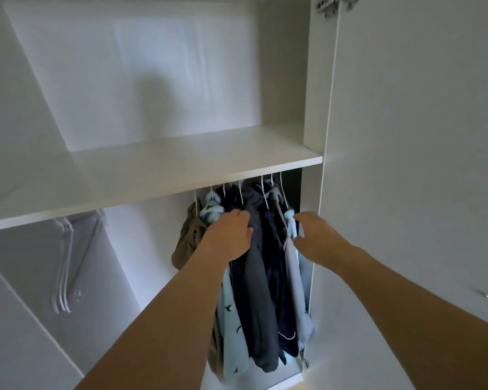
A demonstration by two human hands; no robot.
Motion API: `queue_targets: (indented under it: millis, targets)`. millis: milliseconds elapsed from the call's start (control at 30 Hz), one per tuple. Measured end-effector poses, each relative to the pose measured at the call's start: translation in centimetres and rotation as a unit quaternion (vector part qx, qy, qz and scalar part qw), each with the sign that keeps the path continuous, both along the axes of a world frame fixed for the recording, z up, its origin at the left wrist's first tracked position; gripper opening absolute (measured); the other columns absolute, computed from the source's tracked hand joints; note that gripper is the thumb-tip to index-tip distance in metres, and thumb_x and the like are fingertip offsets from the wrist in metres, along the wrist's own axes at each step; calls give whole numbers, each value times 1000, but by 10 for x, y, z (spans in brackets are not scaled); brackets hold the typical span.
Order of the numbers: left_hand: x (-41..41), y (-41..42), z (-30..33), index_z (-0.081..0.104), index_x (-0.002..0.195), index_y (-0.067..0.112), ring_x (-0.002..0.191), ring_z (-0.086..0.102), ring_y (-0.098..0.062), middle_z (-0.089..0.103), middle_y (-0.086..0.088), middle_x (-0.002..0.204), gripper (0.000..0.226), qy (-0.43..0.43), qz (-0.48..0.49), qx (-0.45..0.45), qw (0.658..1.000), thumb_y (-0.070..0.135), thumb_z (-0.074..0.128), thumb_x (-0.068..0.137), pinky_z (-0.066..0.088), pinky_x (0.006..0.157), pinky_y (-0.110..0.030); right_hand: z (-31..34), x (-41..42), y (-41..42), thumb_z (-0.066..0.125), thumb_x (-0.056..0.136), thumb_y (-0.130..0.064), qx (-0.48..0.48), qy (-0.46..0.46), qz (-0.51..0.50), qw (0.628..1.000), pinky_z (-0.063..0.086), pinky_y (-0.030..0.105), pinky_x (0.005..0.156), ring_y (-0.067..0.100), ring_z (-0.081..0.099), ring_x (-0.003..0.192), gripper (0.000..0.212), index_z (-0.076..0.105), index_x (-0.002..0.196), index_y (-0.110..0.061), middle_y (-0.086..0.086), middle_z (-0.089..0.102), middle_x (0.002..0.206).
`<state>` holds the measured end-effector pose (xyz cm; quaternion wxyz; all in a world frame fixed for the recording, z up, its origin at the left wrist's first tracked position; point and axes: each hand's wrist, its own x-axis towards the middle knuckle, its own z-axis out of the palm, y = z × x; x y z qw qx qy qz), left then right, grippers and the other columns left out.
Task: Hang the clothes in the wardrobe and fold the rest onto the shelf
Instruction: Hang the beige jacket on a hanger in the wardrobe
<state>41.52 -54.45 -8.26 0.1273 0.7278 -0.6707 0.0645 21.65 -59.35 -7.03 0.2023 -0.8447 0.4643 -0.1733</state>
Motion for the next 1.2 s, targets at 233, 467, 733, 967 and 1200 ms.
queue_targets:
  millis: [233,467,733,967,1200]
  targets:
    - [-14,-16,39,48,129,8,114,50,-29,52,-11,123,35,6,-94,-38,995,25,42,99,45,92,-45,27,-14,17,48,92,-12,-23,2,-78,997,30,31,110,22,32,137,56,32,145,-14,3,30,151]
    - [-53,-21,36,51,107,7,102,51,-27,54,-8,109,20,-8,-183,-13,983,20,39,97,46,81,-39,22,-53,48,49,92,-15,-35,23,-153,987,27,29,110,21,32,137,56,32,146,-13,3,30,152]
    - [-151,15,23,49,120,5,112,49,-30,53,-11,120,30,-19,-264,6,964,24,38,99,45,90,-42,7,-153,125,47,92,-17,-23,40,-254,966,30,31,111,19,33,137,56,32,145,-15,1,31,151]
    - [-297,86,-8,48,124,8,117,48,-28,51,-8,126,32,-21,-355,26,934,26,39,99,44,92,-41,-20,-281,236,42,93,-16,13,50,-346,937,32,31,110,17,31,138,54,31,146,-15,-2,28,152]
    - [-454,188,-28,44,130,10,118,46,-25,49,-5,131,35,-15,-455,35,890,26,37,100,44,91,-38,-42,-415,367,42,93,-15,33,51,-440,896,31,30,109,19,31,137,54,31,146,-14,-1,28,152]
